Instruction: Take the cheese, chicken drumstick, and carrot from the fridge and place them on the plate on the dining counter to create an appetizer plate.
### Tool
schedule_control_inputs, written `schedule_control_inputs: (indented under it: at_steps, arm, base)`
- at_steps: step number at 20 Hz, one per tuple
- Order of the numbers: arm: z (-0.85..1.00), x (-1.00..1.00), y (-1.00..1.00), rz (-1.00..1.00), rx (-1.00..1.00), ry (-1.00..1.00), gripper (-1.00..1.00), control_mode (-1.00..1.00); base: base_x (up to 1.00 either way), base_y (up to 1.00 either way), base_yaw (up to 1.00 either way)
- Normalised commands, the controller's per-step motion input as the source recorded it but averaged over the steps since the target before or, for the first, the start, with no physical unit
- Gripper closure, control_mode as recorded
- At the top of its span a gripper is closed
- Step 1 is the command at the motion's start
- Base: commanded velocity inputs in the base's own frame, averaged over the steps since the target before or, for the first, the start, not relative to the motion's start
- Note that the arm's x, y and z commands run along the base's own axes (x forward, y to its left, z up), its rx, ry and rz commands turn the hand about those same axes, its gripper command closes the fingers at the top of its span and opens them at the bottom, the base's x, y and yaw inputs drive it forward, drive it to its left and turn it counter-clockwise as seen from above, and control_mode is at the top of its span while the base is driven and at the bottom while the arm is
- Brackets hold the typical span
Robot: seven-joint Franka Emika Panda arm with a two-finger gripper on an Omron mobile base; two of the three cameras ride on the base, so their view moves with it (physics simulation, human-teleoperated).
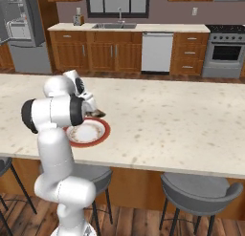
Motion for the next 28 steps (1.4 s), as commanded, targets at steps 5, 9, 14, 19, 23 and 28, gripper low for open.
schedule_control_inputs:
  at_steps: [5, 9, 14, 19, 23, 28]
  arm:
    - [-0.71, 0.33, 0.21, 0.00, 0.00, 0.04, 1.00, -1.00]
    - [-0.67, 0.36, 0.24, 0.00, 0.00, 0.03, 1.00, -1.00]
    - [-0.23, 0.10, 0.04, -0.01, 0.00, 0.02, 1.00, -1.00]
    - [0.14, -0.14, -0.22, -0.10, 0.00, 0.00, -1.00, -1.00]
    - [0.34, -0.46, -0.47, -0.16, 0.01, 0.00, -1.00, -1.00]
    - [0.32, -0.29, -0.20, -0.14, 0.01, 0.00, -1.00, -1.00]
  base:
    - [0.00, 0.00, 0.00]
    - [0.00, 0.00, 0.00]
    - [0.00, 0.00, 0.00]
    - [0.00, 0.00, 0.00]
    - [0.00, 0.00, 0.00]
    - [0.00, 0.00, 0.00]
